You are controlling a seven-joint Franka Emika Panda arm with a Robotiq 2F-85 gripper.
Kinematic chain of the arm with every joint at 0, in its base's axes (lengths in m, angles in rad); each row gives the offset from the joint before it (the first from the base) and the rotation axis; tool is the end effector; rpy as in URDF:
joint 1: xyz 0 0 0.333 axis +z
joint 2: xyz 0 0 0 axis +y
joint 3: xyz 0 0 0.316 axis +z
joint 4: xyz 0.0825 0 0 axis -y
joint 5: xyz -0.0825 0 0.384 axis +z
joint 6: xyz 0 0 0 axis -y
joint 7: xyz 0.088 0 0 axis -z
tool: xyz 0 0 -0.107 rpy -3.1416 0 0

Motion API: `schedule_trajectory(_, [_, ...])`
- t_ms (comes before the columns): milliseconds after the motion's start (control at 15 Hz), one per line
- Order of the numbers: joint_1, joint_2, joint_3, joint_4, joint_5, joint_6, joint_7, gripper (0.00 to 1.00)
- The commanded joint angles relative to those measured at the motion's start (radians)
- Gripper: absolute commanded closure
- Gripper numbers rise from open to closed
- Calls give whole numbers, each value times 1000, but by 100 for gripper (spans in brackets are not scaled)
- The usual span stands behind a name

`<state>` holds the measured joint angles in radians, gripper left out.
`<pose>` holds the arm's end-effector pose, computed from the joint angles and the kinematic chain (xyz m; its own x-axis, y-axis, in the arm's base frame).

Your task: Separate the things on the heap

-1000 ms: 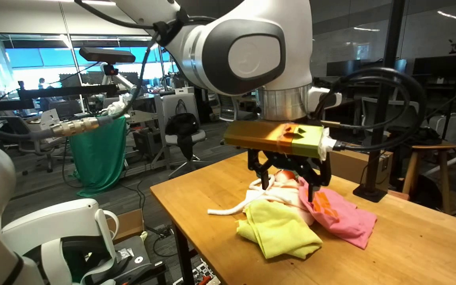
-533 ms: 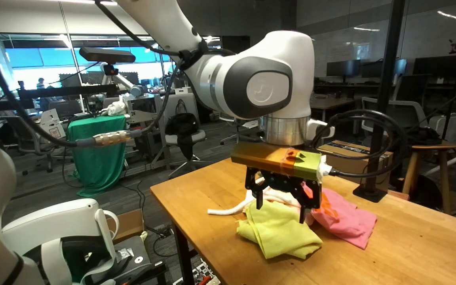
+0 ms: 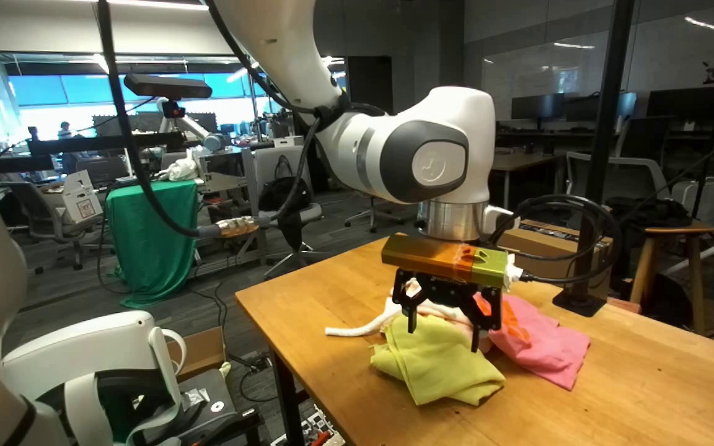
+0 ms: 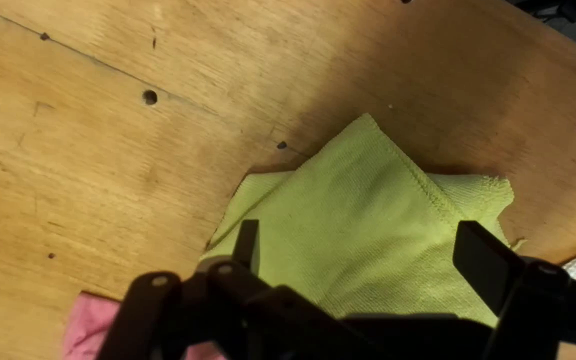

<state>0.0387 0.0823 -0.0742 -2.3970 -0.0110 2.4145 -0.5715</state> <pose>0.4900 -0.0177 0.2767 0.8534 0.5177 -0.0613 0.5172 -0.8555 -0.0241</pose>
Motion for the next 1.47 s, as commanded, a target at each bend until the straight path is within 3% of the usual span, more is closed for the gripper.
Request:
schedule_trajectory(0, [-31,65,48,50,35,33,-28,0])
schedule_trajectory(867, [-60,155,141,41,89,162,-8,0])
schedule_trajectory(1400, [-86,198,171,43,97,163,-15,0])
